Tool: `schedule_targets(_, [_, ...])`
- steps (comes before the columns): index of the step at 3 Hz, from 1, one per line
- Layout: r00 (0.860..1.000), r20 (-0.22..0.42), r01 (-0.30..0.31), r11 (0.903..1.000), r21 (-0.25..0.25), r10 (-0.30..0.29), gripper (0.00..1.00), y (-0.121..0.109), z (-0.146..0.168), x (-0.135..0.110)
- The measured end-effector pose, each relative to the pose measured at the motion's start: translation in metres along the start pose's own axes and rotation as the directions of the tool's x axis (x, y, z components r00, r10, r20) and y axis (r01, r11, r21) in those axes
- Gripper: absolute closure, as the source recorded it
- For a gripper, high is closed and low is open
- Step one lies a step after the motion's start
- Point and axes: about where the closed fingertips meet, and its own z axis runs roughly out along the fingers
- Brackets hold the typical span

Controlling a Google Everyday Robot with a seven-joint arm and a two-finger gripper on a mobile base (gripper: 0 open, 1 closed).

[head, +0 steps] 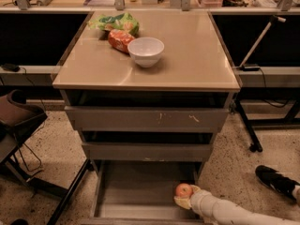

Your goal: Place apple into bottom drawer

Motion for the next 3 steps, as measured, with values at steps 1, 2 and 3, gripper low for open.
schedule_targets(1, [0.999, -0.006, -0.052, 0.9986, -0.012, 0.052, 1.00, 0.007, 0.020, 0.023])
schedule_targets(2, [0.998, -0.016, -0.058, 0.9983, -0.008, 0.058, 1.00, 0.006, 0.031, 0.027])
schedule_targets(3, [0.994, -0.038, -0.097, 0.9952, 0.014, 0.098, 1.00, -0.004, 0.076, 0.046])
